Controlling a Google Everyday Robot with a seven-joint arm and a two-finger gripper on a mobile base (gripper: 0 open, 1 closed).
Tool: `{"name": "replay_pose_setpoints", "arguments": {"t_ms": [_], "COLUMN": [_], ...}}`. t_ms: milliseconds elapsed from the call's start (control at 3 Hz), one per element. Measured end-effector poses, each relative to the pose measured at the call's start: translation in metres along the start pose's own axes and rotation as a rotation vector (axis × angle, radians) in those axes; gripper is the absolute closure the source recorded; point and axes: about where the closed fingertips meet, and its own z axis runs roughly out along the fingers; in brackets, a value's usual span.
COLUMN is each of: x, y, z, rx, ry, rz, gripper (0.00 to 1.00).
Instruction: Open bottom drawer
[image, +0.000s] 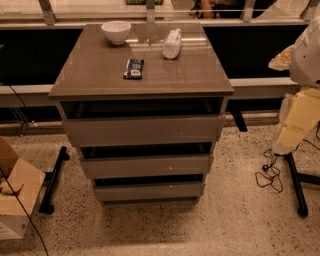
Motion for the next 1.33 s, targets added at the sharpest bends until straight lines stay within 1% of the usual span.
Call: {"name": "replay_pose_setpoints", "arguments": {"t_ms": [333,667,1000,1333], "x": [-0.002,-0.014,-0.025,-0.039], "y": [0.0,0.005,0.016,0.019], "z": [0.003,0.029,0.08,0.14], "rx": [0.003,0.014,-0.02,-0.077], "ry": [-0.004,-0.04,-0.136,-0.228], "rz": [-0.003,-0.028,-0.02,0.011], "gripper": [0.0,0.0,0.0,0.0]}}
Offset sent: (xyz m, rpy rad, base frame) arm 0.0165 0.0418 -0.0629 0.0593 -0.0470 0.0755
